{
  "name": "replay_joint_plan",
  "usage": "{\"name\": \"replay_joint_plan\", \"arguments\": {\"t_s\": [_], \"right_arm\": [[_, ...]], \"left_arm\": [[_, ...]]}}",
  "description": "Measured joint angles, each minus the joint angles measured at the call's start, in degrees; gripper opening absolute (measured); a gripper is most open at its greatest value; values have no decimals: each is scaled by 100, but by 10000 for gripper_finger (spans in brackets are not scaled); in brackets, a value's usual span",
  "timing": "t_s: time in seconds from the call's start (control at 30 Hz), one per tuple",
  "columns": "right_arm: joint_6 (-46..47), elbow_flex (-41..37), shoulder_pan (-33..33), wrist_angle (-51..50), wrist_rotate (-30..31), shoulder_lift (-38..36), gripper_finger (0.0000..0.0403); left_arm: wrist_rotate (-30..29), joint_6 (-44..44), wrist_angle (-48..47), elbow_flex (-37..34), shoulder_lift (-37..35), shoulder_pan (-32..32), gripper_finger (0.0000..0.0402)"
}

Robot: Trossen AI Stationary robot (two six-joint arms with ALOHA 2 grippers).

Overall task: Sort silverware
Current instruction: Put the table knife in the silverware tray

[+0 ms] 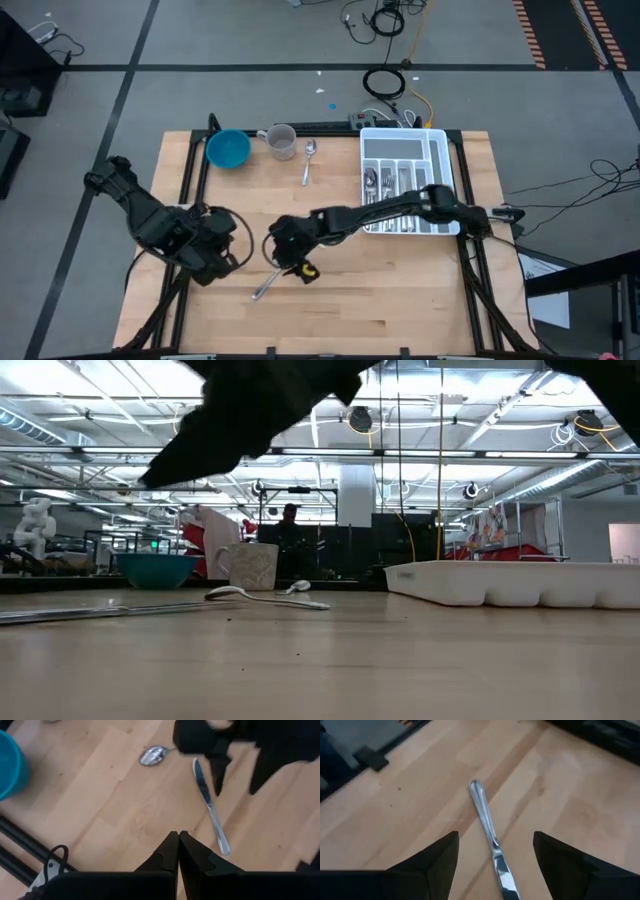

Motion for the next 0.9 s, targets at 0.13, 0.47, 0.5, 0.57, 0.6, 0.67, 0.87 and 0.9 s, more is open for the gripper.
{"name": "replay_joint_plan", "arguments": {"t_s": [0.13, 0.47, 0.5, 0.57, 0.6, 0.67, 0.87, 0.9], "right_arm": [[-304, 485, 35, -61, -7, 494, 248], [-569, 669, -55, -37, 22, 1146, 248], [-581, 669, -69, -36, 7, 1192, 248], [-557, 671, -90, -41, 4, 1302, 248], [-503, 671, -106, -43, -23, 1359, 247], [-396, 686, -125, -54, -5, 1409, 247], [-109, 711, -169, -322, 308, 1566, 210], [-121, 711, -171, -401, 377, 1568, 197]], "left_arm": [[-2, -46, -4, 0, -122, -245, 15], [-153, -151, -5, 0, -150, -570, 15], [-159, -151, -3, 0, -150, -589, 15], [-167, -153, -4, 0, -150, -625, 15], [-169, -153, -5, 0, -150, -647, 15], [-177, -151, -2, -5, -150, -682, 15], [-197, -155, -3, -154, -150, -826, 15], [-196, -156, -6, -175, -150, -861, 15]]}}
